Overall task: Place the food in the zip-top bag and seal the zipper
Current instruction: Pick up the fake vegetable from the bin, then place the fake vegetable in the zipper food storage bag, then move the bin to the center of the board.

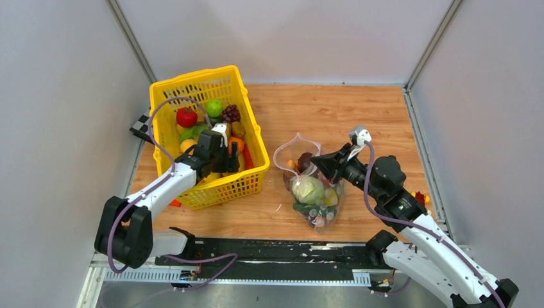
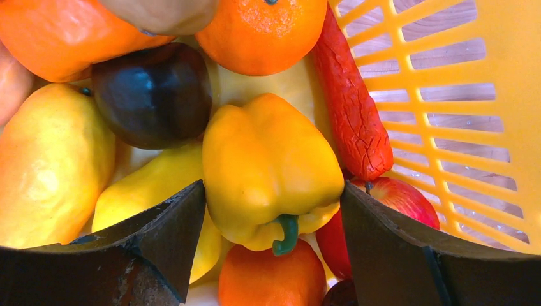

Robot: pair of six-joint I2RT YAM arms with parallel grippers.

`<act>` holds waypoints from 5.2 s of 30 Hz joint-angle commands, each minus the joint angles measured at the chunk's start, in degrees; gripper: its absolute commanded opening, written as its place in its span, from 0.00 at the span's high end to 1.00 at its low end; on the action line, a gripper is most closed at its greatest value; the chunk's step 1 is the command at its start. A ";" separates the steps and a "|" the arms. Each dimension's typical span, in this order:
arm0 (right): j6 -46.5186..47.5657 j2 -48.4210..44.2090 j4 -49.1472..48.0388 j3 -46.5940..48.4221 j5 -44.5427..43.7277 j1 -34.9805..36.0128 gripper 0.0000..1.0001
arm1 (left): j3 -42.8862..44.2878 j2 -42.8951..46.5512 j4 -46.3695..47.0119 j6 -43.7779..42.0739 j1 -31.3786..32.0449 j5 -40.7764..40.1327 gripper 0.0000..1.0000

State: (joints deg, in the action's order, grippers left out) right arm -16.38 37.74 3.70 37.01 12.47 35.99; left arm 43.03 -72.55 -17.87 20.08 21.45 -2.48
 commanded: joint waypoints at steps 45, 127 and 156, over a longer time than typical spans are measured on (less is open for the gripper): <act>-0.81 -0.29 -2.56 2.09 1.37 0.14 0.97 | 4.05 32.30 9.77 7.77 3.86 18.47 0.52; 0.39 -4.54 -2.23 1.04 0.29 0.18 0.97 | 8.96 17.93 11.93 -2.43 35.73 8.45 0.00; 0.22 -4.05 -1.51 1.39 -0.04 0.14 0.97 | 10.03 14.37 -10.88 -6.05 27.82 -16.33 0.00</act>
State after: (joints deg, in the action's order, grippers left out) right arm -16.36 34.04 4.16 36.99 12.51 35.99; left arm 52.97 -57.34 -29.19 16.93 50.94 -13.65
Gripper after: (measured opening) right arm 0.033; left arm 0.996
